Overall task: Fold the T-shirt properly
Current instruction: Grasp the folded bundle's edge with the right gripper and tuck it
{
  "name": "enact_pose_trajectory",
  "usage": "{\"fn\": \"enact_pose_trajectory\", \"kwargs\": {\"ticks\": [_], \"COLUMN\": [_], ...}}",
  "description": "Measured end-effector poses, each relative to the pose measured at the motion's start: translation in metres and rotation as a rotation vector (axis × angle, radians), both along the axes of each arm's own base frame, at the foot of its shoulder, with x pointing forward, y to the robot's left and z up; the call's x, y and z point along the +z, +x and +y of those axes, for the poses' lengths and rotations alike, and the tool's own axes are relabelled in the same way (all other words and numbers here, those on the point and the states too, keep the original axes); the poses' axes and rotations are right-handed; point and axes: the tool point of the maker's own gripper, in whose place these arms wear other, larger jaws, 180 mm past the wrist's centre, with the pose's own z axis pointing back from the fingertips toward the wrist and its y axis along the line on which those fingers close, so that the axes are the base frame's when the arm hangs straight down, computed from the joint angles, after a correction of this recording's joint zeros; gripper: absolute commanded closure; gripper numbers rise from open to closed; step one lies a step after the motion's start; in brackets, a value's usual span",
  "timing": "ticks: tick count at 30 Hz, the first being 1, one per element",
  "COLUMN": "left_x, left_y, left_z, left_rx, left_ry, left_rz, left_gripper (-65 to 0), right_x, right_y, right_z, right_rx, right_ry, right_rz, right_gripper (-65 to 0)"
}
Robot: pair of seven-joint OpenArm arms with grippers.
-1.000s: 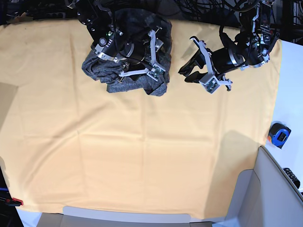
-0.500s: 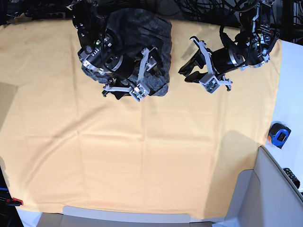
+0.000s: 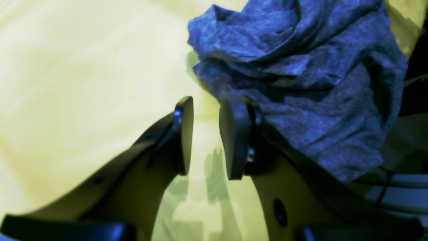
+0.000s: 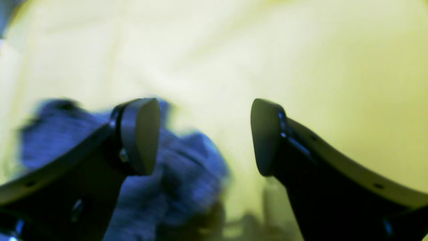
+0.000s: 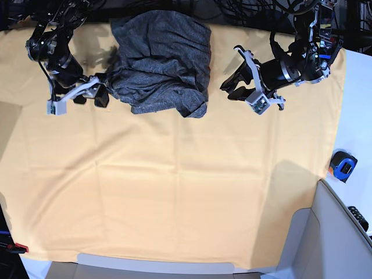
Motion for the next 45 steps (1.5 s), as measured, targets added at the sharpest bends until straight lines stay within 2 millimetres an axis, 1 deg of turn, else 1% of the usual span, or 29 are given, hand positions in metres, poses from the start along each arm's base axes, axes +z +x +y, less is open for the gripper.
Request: {"fn": "enact_pose_trajectory", "kwargs": {"ticks": [1, 2, 3, 4, 5, 6, 9, 12, 13, 15, 17, 18, 19, 23, 25, 28, 30, 33, 35, 37, 39, 41, 42, 45], "left_x": [0.0, 0.0, 0.0, 0.0, 0.0, 0.0, -0.004, -0.011, -0.013, -0.016, -0.018, -0.016, -0.015, -0.016, -0.017, -0.017, -0.017, -0.025, -0.028, -0.028, -0.028, -0.028, -0.028, -0.028], "left_y": [0.0, 0.0, 0.0, 0.0, 0.0, 0.001, 0.0, -0.001, -0.001, -0.001, 0.002, 0.005, 0.008, 0.008, 0.007, 0.008, 0.008, 0.008, 0.01, 0.011, 0.011, 0.011, 0.011, 0.011], "left_z": [0.0, 0.0, 0.0, 0.0, 0.0, 0.0, 0.001, 0.004, 0.005, 0.006, 0.008, 0.008, 0.008, 0.008, 0.008, 0.009, 0.009, 0.013, 0.014, 0.015, 0.015, 0.015, 0.015, 0.014], "left_rx": [-0.001, -0.001, -0.001, -0.001, -0.002, -0.001, 0.005, 0.014, 0.016, 0.021, 0.025, 0.026, 0.027, 0.029, 0.028, 0.029, 0.03, 0.041, 0.046, 0.048, 0.048, 0.048, 0.048, 0.048], "left_ry": [-0.001, -0.001, 0.001, 0.001, 0.001, 0.0, -0.002, 0.001, 0.002, 0.003, 0.005, 0.005, 0.003, 0.002, 0.004, 0.005, 0.003, 0.008, 0.008, 0.009, 0.008, 0.009, 0.008, 0.007], "left_rz": [0.0, 0.0, 0.0, 0.0, -0.001, -0.001, 0.011, 0.035, 0.04, 0.051, 0.053, 0.047, 0.039, 0.042, 0.047, 0.046, 0.048, 0.073, 0.079, 0.079, 0.079, 0.08, 0.081, 0.079], "left_gripper": [-15.4, -15.4, -15.4, -15.4, -15.4, -15.4, -15.4, -15.4, -15.4, -15.4, -15.4, -15.4, -15.4, -15.4, -15.4, -15.4, -15.4, -15.4, -15.4, -15.4, -15.4, -15.4, -15.4, -15.4], "right_x": [-0.017, -0.028, -0.029, -0.035, -0.039, -0.042, -0.046, -0.044, -0.043, -0.041, -0.041, -0.042, -0.042, -0.04, -0.035, -0.014, 0.003, 0.027, 0.039, 0.042, 0.038, 0.035, 0.035, 0.036], "right_y": [-0.01, -0.015, -0.012, -0.012, -0.011, -0.009, -0.006, -0.002, -0.002, -0.001, -0.001, -0.001, -0.001, -0.002, -0.003, 0.0, 0.003, 0.003, 0.002, 0.001, -0.002, -0.007, -0.01, -0.023], "right_z": [-0.002, -0.001, 0.0, 0.002, 0.005, 0.009, 0.012, 0.014, 0.016, 0.019, 0.021, 0.026, 0.03, 0.056, 0.067, 0.087, 0.096, 0.112, 0.121, 0.126, 0.123, 0.128, 0.136, 0.171], "right_rx": [0.005, 0.004, -0.012, -0.011, -0.015, -0.014, -0.011, -0.011, -0.011, -0.011, 0.003, 0.021, 0.039, 0.178, 0.223, 0.302, 0.359, 0.468, 0.511, 0.526, 0.538, 0.579, 0.608, 0.724], "right_ry": [0.006, 0.027, 0.06, 0.077, 0.101, 0.127, 0.159, 0.173, 0.186, 0.215, 0.22, 0.228, 0.232, 0.229, 0.222, 0.205, 0.171, 0.113, 0.099, 0.104, 0.083, 0.069, 0.075, 0.109], "right_rz": [0.073, 0.112, 0.093, 0.112, 0.112, 0.112, 0.106, 0.097, 0.092, 0.079, 0.088, 0.097, 0.101, 0.121, 0.117, 0.057, 0.011, -0.06, -0.095, -0.104, -0.09, -0.073, -0.072, -0.072], "right_gripper": [-29.8, -24.0, -17.4, -11.9, -7.6, -6.2, -10.1, -15.0, -15.5, -12.7, -5.3, -1.9, -0.3, 0.0, 0.0, 0.0, 0.0, 0.0, 0.0, 0.0, 0.0, 0.0, 0.0, 0.0]}}
